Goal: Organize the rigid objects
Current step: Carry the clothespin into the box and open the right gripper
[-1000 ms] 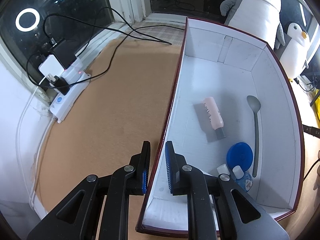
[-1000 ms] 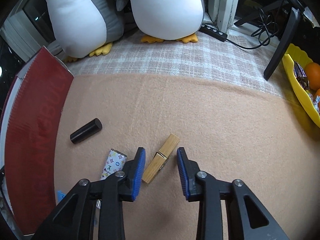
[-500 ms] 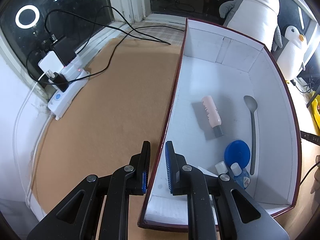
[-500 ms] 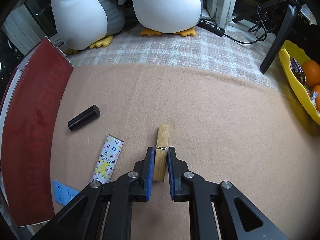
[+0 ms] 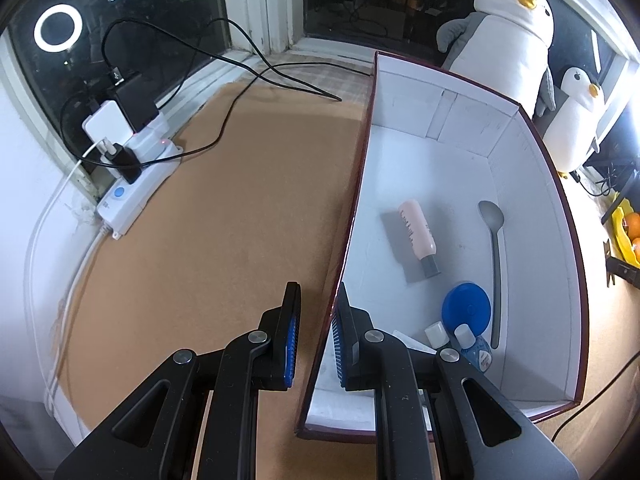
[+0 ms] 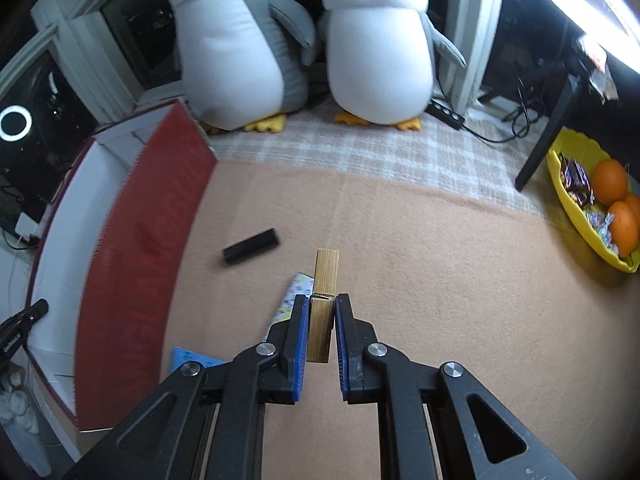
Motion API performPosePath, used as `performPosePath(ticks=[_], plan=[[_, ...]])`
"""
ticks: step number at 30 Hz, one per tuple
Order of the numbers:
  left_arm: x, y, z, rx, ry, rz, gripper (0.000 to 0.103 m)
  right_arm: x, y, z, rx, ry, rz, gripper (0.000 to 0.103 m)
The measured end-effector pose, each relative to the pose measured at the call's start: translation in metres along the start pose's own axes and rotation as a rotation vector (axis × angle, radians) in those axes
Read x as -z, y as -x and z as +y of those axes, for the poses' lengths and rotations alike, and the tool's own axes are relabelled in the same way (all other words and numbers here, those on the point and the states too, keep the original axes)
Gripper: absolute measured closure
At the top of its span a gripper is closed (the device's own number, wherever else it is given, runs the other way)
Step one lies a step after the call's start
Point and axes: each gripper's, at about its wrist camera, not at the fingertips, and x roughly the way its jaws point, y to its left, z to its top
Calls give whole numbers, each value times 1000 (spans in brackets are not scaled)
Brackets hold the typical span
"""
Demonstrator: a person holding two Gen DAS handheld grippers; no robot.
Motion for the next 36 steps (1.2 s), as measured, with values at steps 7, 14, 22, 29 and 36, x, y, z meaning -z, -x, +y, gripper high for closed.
performPosePath(ticks=[7,14,22,29,36], plan=[[2,2,2,17,2,-10,90,0,19,32,-26,53,-35,91],[4,4,6,39,12,-20,90,1,32,64,-57,101,-55,91],[6,5,8,59,16,-28,90,4,51,108,-103,181,-83,91],[9,4,10,75,18,-32,90,14,53,141,-121,248,-73,91],[11,4,13,93,19,-36,91,25,48,170,-141,301,-53,91]])
